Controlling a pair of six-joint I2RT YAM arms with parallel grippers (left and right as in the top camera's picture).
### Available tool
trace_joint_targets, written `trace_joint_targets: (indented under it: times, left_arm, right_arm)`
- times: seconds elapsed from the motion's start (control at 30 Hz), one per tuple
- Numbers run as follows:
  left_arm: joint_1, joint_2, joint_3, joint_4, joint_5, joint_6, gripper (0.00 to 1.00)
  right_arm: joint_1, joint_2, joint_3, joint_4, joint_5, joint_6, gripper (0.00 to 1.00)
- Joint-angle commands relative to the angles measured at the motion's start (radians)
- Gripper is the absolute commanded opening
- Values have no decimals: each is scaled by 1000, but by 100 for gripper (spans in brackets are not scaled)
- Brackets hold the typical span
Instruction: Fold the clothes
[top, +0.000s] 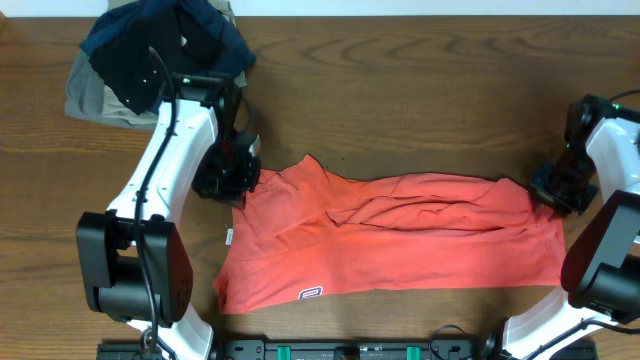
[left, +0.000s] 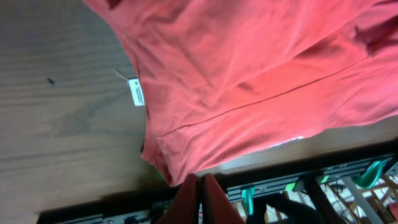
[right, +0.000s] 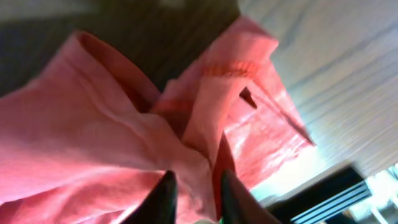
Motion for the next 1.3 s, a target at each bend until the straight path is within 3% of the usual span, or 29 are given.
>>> trace_joint_targets:
  times: [0.0, 0.03, 0.27, 0.6, 0.8, 0.93, 1.1, 1.13, 1.17, 1.2, 1.23, 1.27]
  left_arm:
    - [4, -7, -20, 10, 6, 2, 6]
    - [4, -7, -20, 14, 6, 2, 6]
    - [4, -7, -21, 62, 6, 2, 6]
    - [4, -7, -21, 82, 6, 2, 6]
    - [4, -7, -21, 81, 6, 2, 6]
    - [4, -7, -21, 81, 6, 2, 6]
    - [4, -7, -21, 81, 6, 2, 7]
    - [4, -7, -21, 81, 6, 2, 7]
    - [4, -7, -21, 81, 6, 2, 7]
    - [4, -7, -21, 81, 6, 2, 7]
    - [4, -7, -21, 81, 6, 2, 7]
    - [4, -7, -21, 81, 6, 2, 7]
  right_arm:
    - [-21, -27, -11, 23, 19, 3, 96]
    - [-21, -27, -6, 32, 19, 3, 99]
    - [-22, -27, 54, 94, 18, -1, 99]
    - [-21, -19, 63, 309, -249, -261, 99]
    - [-19, 37, 62, 274, -296, -308, 99]
    - [-19, 79, 62, 229, -306, -312, 91]
    - [-19, 105, 62, 190, -309, -312, 93]
    - [-19, 108, 62, 186, -308, -312, 91]
    - [-19, 110, 62, 184, -308, -312, 82]
    - [-19, 110, 62, 183, -308, -312, 59]
    - [-19, 110, 62, 182, -308, -312, 44]
    - [-19, 110, 62, 180, -308, -312, 35]
